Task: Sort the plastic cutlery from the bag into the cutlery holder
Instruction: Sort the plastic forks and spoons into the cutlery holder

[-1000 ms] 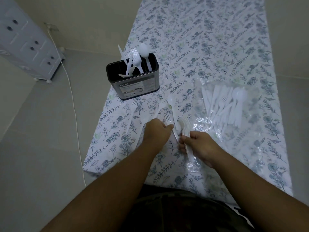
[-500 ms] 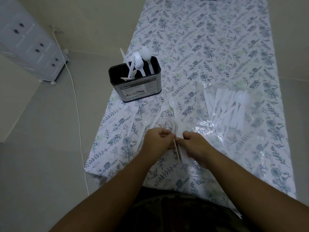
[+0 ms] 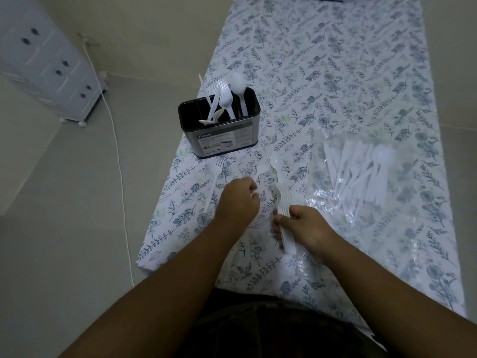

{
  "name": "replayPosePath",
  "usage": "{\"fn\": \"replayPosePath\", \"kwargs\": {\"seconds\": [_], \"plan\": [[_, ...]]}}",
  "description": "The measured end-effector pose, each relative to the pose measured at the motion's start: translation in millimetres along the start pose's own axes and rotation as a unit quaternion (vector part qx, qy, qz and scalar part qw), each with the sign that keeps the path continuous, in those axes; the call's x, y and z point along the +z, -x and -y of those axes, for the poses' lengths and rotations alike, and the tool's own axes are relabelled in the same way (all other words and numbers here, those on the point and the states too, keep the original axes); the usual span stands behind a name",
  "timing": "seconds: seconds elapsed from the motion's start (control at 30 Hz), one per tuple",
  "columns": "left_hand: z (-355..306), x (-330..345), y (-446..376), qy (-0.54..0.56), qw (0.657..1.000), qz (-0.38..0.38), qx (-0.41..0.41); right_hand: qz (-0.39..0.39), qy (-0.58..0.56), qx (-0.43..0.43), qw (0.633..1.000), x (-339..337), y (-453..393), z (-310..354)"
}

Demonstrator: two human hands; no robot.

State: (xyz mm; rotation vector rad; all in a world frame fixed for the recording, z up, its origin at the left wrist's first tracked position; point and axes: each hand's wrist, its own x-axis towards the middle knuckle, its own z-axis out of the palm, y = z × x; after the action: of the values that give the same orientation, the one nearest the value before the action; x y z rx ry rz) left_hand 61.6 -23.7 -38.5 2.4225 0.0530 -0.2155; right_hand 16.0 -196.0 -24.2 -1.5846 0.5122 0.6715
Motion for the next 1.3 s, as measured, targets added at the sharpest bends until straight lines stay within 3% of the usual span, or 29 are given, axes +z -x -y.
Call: {"fn": "replayPosePath", "kwargs": {"seconds": [0.23, 0.4, 0.57, 0.63, 0.8, 0.9, 1.0, 1.1, 1.3], "plan": [[-8, 8, -24, -0.087, 0.996, 0.009, -0.022, -0.008, -0.061, 0.006, 0.998, -3, 7, -1], [-16, -1, 4, 0.069, 0.995, -0.004, -0.077, -0.035, -0.088, 0.0, 0.995, -9, 1, -2], [-19, 4, 55, 0.258, 0.952, 0.076, -0.148, -0.011, -0.055, -0.036, 0.998, -1, -4, 0], [-17, 9, 66, 0.288, 0.943, 0.074, -0.148, 0.005, -0.024, -0.051, 0.998, 5, -5, 0], [-5, -2, 65, 0.204, 0.971, 0.055, -0.112, 0.032, -0.006, -0.027, 0.999, 16, -4, 0], [13, -23, 50, 0.101, 0.99, -0.026, -0.09, 0.038, -0.015, -0.005, 0.999, 22, -3, 0], [43, -38, 26, 0.052, 0.986, -0.113, -0.114, 0.034, -0.017, 0.011, 0.999, 30, -2, 0], [65, -40, 8, 0.02, 0.986, -0.098, -0.132, 0.028, -0.026, 0.017, 0.999, 35, -2, 1], [72, -37, 0, -0.073, 0.993, -0.052, -0.081, 0.016, -0.02, 0.001, 1.0, 37, -5, 9]]}}
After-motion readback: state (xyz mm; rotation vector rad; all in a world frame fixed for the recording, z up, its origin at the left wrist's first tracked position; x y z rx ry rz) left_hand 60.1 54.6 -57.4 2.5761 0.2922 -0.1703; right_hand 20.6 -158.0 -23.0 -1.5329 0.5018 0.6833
